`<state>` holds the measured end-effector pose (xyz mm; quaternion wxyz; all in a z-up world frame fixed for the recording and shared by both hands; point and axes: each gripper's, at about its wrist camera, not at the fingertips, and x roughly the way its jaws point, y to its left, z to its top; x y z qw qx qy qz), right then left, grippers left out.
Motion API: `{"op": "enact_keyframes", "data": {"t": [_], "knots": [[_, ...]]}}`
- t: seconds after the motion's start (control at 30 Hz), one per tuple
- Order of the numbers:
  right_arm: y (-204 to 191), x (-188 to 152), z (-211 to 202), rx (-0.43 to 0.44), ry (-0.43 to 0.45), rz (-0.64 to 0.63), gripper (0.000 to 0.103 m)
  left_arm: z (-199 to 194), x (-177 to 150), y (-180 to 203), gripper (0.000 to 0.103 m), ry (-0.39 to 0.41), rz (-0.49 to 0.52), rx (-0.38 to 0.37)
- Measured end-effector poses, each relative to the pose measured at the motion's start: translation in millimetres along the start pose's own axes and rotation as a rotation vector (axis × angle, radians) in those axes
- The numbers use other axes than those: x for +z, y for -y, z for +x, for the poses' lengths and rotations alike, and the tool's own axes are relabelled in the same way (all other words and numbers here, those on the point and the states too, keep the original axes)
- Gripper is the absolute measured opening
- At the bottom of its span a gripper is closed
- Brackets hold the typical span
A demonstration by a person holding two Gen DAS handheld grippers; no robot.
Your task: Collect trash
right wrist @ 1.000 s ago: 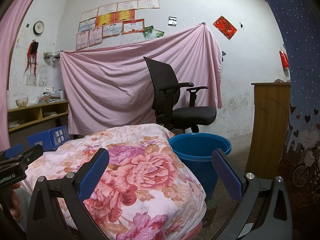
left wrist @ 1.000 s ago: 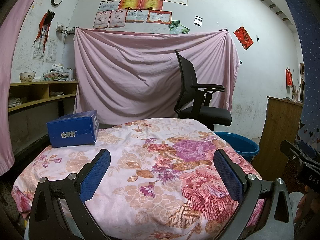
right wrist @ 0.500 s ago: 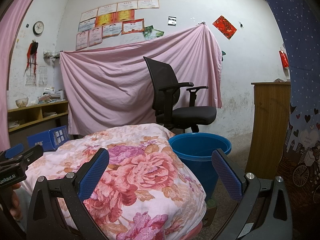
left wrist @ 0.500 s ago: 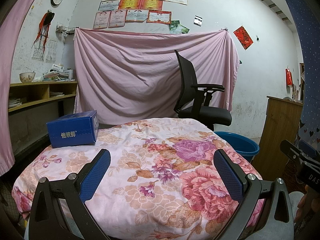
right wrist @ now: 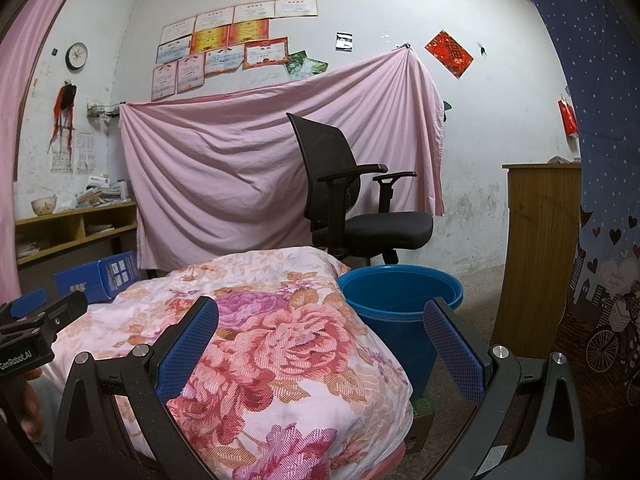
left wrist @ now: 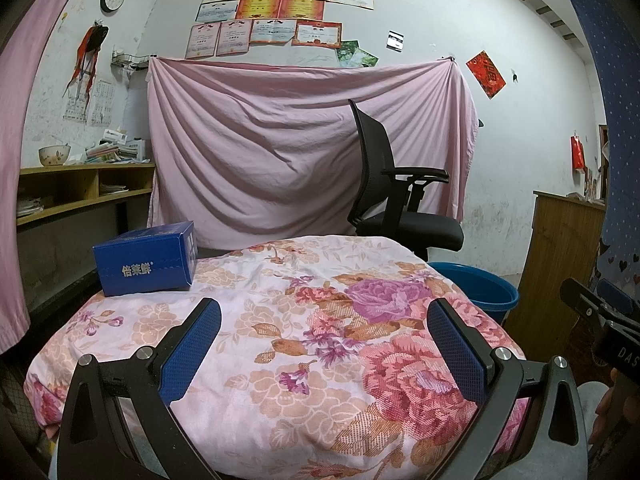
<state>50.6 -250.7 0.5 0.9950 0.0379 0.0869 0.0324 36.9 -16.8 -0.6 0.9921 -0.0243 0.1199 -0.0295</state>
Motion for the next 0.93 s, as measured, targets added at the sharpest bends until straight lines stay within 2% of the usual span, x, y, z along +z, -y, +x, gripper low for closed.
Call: {"op": "enact_keyframes", "data": {"t": [0.93], "knots": [[-4.7,-3.7,-1.6,-0.001,-0.006,0.007,0.103,9.1,0.0,-28.8,0.101,-0.045,0.005,0.025]]}}
